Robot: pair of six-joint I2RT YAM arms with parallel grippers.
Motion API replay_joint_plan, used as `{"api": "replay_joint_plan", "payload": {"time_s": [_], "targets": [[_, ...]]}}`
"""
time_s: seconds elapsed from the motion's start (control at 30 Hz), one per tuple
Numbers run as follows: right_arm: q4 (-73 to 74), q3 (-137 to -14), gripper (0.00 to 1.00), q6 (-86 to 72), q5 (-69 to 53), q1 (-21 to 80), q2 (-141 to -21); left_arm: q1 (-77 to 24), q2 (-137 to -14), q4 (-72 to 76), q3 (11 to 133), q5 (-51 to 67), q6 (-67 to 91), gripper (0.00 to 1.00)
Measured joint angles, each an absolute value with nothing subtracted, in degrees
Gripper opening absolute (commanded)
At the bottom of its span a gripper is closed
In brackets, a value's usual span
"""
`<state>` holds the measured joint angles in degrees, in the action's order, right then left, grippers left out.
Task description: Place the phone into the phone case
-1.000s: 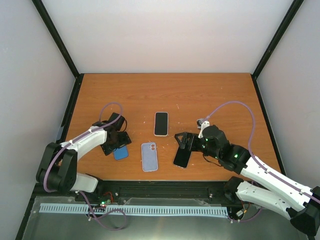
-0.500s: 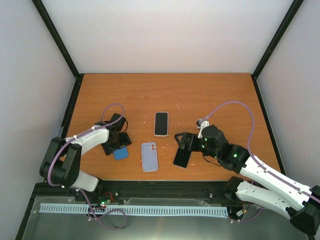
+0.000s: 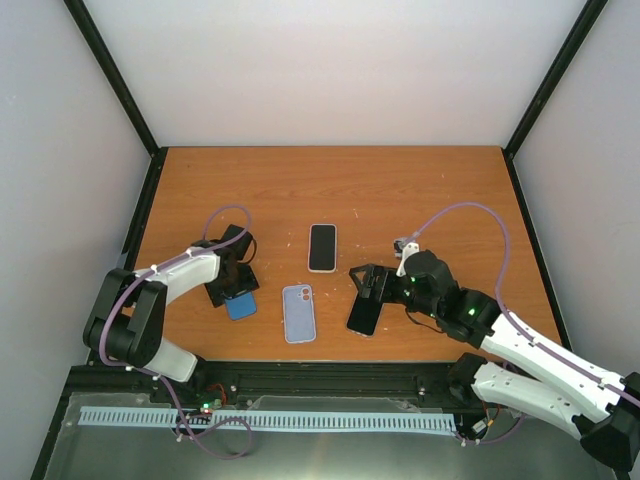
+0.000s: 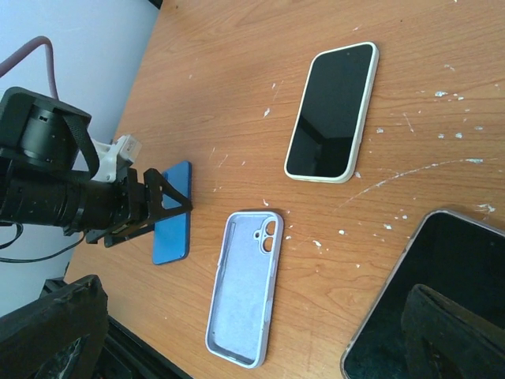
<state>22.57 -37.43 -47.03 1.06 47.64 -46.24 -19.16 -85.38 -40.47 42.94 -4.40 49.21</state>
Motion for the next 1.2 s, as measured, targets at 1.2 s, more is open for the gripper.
{"api": "replay_joint_plan", "payload": {"time_s": [1.2], "targets": [[-6.3, -33.4, 0.68, -49.2, -11.7, 57.1, -64.8, -18.7, -62.5, -10.0, 31.5, 44.1, 57.8, 0.52]]}}
